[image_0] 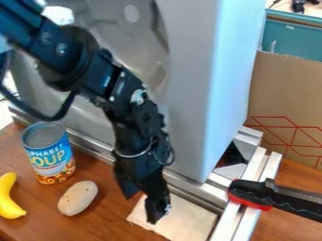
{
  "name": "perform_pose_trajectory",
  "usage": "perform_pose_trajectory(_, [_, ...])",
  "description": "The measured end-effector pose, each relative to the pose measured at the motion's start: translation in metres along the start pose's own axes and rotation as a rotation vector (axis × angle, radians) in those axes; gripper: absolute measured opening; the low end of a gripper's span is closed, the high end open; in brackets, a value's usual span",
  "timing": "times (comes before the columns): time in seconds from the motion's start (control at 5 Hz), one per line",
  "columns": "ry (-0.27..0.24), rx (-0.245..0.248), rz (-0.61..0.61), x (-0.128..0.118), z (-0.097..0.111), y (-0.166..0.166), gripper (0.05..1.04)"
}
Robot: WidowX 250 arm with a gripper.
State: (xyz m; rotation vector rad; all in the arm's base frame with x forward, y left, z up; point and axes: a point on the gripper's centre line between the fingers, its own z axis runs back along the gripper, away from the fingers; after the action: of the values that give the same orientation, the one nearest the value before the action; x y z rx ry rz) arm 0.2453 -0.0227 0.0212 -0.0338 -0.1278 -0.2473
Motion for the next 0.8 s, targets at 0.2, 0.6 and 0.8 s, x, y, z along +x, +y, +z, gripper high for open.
perform_pose_trajectory(0.2, [0.018, 0.000, 0.053, 0.018, -0.010, -0.003, 1.000])
perform_pose_trajectory(0.6, [0.081, 0.042, 0.154, 0.025, -0.026, -0.023, 1.000])
perform_pose_trajectory(0.8, [0.100, 0.032, 0.144, 0.022, -0.041, -0.025, 1.000])
